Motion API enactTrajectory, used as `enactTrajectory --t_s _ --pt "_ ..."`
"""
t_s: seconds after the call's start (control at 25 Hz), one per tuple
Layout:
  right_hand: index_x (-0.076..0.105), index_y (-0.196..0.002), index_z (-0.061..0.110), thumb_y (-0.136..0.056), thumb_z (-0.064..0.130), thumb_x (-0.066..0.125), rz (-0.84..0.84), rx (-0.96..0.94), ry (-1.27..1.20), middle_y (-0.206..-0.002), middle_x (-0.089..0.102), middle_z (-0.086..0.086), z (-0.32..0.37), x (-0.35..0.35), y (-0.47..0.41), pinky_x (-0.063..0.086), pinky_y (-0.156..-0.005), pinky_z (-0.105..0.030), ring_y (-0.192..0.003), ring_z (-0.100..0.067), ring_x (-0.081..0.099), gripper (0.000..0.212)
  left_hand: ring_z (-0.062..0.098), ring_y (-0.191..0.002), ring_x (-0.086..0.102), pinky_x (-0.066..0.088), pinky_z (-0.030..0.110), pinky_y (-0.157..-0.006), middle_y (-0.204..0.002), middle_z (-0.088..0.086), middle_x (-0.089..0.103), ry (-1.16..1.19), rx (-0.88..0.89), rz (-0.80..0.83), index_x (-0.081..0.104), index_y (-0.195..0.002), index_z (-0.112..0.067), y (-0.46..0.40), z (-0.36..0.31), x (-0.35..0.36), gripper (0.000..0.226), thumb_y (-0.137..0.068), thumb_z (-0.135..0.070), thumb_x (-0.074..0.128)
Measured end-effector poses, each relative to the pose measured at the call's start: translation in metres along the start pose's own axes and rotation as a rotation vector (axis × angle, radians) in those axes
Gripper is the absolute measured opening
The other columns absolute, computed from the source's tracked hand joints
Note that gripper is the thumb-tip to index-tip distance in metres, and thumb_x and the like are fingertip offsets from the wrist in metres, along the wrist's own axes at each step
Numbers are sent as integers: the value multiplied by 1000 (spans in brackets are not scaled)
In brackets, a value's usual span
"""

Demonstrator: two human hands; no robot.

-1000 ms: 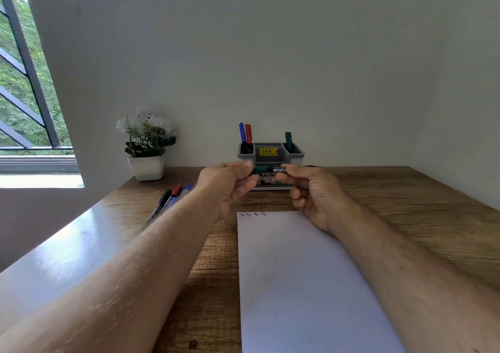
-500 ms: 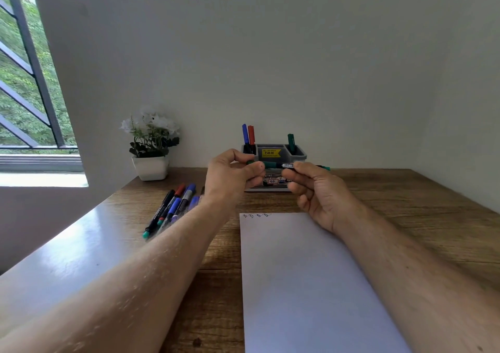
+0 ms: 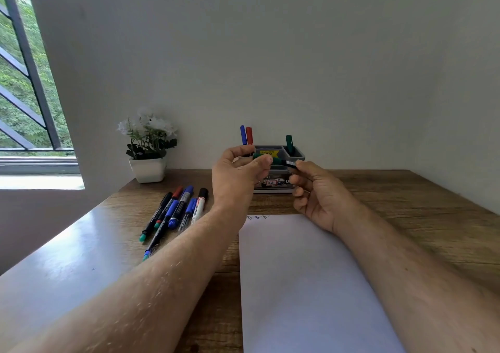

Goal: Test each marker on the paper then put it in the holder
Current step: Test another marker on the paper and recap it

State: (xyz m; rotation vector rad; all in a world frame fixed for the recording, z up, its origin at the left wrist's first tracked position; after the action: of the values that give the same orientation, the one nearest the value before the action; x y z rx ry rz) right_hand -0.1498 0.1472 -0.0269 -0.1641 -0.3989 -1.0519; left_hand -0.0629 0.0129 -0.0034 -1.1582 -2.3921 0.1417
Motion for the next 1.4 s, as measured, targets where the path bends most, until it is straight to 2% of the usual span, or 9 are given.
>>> enactTrajectory --t_s 0.16,0.4,0.64,0.76,0.96,1.16,1.32,1.4 --pt "72 -88 10 -90 31 68 16 3 132 -61 67 -2 -5 1 -3 37 -36 -17 -40 -7 48 22 21 -89 74 60 33 -81 -92 7 76 -1 110 -32 68 -99 -9 -4 -9 -4 22 -79 -2 76" --pt "69 -101 1 -90 17 69 30 -17 274 -65 68 -7 -11 4 -5 38 -37 -17 -44 -7 48 19 24 -90 74 60 40 -82 -97 12 74 -85 357 10 71 -103 -17 -7 -34 -4 26 -84 0 73" --pt "69 -105 0 -89 16 69 11 -16 313 -64 69 -7 -13 5 -8 36 -37 -18 -42 -7 46 22 19 -85 72 59 39 -84 -90 1 75 -185 529 66 72 -100 -23 -19 -59 43 26 -82 -5 76" --pt "69 -102 2 -89 16 69 7 -22 328 -65 69 -9 -12 5 -7 35 -38 -18 -42 -7 45 20 14 -85 72 59 38 -84 -88 -2 74 -251 509 61 73 -100 -25 -36 -59 64 26 -82 -6 76" --pt "72 -100 5 -88 17 69 23 -40 355 -68 69 -10 -11 6 -5 34 -41 -20 -44 -8 43 17 9 -81 71 60 31 -80 -85 -3 76 -416 463 6 75 -110 -18 -56 -34 76 29 -84 -7 73" --pt "73 -100 6 -90 19 68 9 -35 386 -69 70 -9 -13 6 -9 35 -40 -21 -43 -8 44 17 10 -71 72 61 31 -74 -80 -2 75 -549 310 25 74 -110 -18 -79 -17 82 31 -82 -7 74" --pt "73 -100 7 -90 19 68 4 -30 400 -68 70 -8 -14 5 -11 36 -40 -21 -44 -8 45 17 12 -73 71 60 24 -69 -94 5 75 -716 255 -17 73 -110 -17 -91 -12 86 34 -77 -12 81" --pt "73 -100 7 -91 20 68 6 -27 405 -67 70 -8 -14 5 -12 36 -41 -21 -45 -8 45 16 16 -83 72 59 27 -77 -104 9 75 -790 235 -20 71 -116 -14 -93 -10 86 40 -78 -14 82"
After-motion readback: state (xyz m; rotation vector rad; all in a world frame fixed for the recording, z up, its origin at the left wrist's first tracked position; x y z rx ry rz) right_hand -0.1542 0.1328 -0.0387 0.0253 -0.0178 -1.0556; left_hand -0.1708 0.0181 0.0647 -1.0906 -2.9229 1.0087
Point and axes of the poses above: each hand's wrist, its own y-axis away from the middle knuckle, its own x-axis out of the palm, z = x × y, the point moved 5 cm from there along -y, towards the middle knuckle
